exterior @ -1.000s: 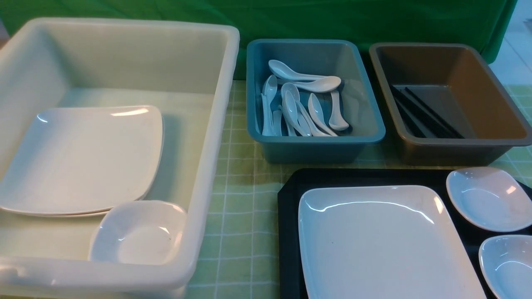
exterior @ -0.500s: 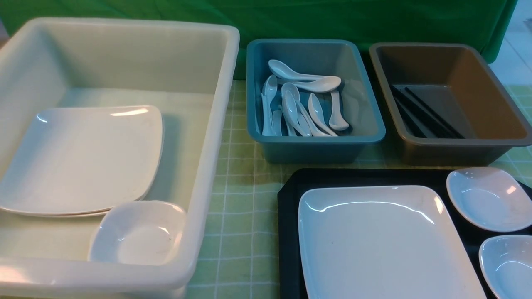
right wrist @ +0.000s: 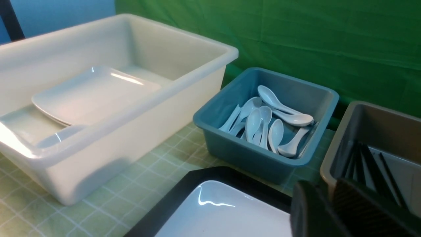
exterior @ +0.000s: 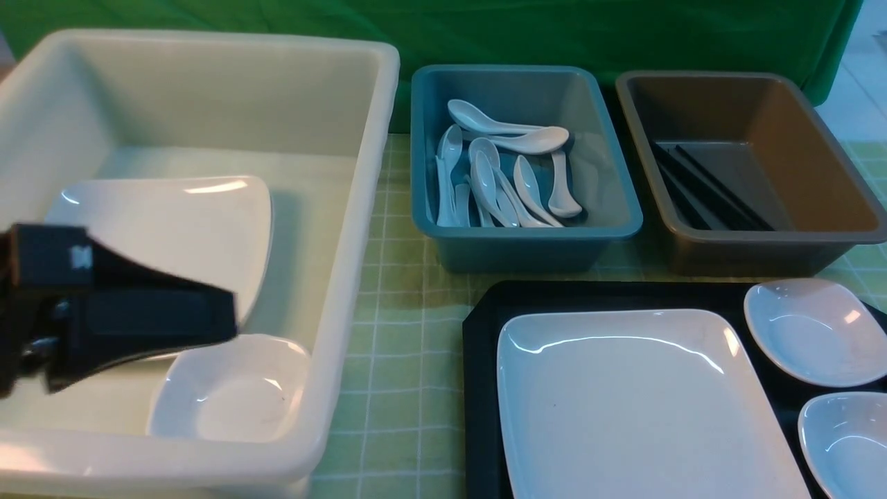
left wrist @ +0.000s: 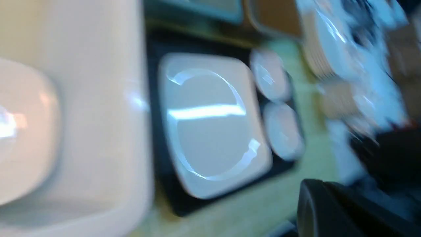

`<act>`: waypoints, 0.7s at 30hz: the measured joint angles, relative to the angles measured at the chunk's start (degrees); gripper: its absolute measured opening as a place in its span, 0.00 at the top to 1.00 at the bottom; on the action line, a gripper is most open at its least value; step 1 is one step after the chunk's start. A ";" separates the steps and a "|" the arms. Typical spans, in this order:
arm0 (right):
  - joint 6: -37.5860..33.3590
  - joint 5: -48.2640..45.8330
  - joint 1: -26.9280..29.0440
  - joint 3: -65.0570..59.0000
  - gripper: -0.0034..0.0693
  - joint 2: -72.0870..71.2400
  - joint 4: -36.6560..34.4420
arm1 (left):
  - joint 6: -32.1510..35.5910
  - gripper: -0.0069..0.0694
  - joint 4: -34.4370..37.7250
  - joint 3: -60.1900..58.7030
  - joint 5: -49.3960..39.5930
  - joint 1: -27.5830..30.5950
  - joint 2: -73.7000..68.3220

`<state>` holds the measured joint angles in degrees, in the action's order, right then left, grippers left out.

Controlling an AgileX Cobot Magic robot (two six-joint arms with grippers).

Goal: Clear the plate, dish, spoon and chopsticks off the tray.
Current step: Use the left arm to grab a plate from the dinner plate

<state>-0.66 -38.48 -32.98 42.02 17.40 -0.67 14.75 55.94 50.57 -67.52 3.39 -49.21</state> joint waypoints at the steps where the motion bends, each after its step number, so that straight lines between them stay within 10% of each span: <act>1: -0.31 -0.07 0.00 0.00 0.80 0.00 0.00 | 2.78 0.93 4.57 0.00 -0.21 -2.93 -2.47; 6: -0.55 -0.92 -0.04 0.00 0.78 0.04 0.05 | -2.73 0.93 2.07 0.00 9.81 -22.55 -5.59; 14: -0.55 -2.28 -0.04 0.00 0.77 0.04 -0.01 | -36.86 0.93 -24.80 0.05 26.42 -57.36 -18.28; 21: -0.55 -2.65 -0.04 0.00 0.75 0.04 -0.01 | -47.54 0.82 -26.44 0.11 37.87 -64.91 -34.03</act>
<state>-1.21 -41.12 -33.02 42.02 17.44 -0.67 -32.79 29.50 50.69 -29.65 -61.51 -83.24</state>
